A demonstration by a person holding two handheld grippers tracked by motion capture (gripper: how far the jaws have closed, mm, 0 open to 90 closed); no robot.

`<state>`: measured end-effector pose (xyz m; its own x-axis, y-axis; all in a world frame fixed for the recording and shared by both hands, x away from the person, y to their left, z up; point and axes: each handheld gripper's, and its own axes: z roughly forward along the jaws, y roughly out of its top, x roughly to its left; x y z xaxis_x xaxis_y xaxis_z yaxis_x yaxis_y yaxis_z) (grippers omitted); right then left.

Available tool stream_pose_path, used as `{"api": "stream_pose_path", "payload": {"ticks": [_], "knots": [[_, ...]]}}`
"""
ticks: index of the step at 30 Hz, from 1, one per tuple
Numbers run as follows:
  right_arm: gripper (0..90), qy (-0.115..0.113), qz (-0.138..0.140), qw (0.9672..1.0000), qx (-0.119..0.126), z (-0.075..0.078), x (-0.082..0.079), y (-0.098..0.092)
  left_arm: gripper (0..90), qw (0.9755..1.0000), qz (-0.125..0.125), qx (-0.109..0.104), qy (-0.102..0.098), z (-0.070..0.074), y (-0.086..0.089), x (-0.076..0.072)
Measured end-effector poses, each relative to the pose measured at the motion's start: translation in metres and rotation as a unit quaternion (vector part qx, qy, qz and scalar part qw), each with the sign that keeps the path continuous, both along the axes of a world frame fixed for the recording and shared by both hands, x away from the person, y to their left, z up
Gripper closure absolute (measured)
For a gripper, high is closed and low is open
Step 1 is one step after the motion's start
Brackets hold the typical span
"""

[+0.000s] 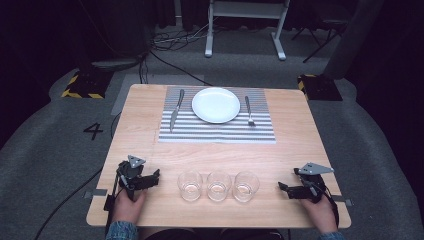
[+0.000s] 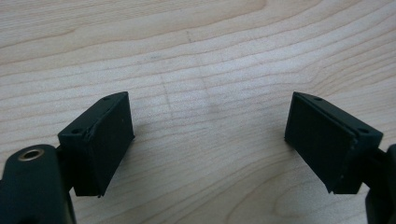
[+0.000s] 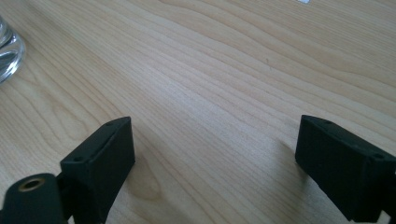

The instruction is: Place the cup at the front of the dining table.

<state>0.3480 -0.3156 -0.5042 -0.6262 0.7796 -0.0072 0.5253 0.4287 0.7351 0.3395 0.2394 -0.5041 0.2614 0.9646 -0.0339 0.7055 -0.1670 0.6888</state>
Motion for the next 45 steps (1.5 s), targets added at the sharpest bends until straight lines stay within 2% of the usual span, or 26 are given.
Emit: {"api": "stream_pose_path", "payload": {"ticks": [19, 23, 25, 31, 33, 38, 45], "knots": [[12.8, 0.0, -0.001, 1.0, -0.001, 0.0, 0.0, 0.0, 15.4, 1.0, 0.0, 0.0, 0.0, 0.0, 0.0, 0.0], [13.9, 0.0, -0.007, 1.0, 0.002, 0.0, -0.002, 0.001, 15.4, 1.0, 0.0, 0.001, 0.0, 0.0, 0.0, 0.0], [14.4, -0.001, -0.021, 0.9998, 0.002, 0.0, -0.003, 0.002, 15.4, 1.0, 0.0, 0.001, 0.0, 0.0, 0.0, 0.0], [14.2, 0.003, -0.018, 0.9998, 0.011, 0.001, -0.004, -0.001, 15.4, 1.0, 0.0, 0.001, 0.0, 0.0, 0.0, 0.0], [14.2, 0.014, -0.009, 0.9996, 0.021, 0.004, -0.005, -0.003, 15.4, 1.0, 0.001, 0.0, 0.0, 0.0, 0.0, 0.0], [14.2, 0.015, 0.005, 0.9997, 0.016, 0.014, -0.01, -0.002, 15.4, 1.0, 0.0, 0.001, 0.0, 0.0, 0.0, 0.0], [14.2, -0.01, 0.027, 0.999, 0.035, 0.039, -0.025, 0.002, 15.4, 1.0, 0.0, 0.001, 0.0, 0.0, 0.0, 0.0]]}}
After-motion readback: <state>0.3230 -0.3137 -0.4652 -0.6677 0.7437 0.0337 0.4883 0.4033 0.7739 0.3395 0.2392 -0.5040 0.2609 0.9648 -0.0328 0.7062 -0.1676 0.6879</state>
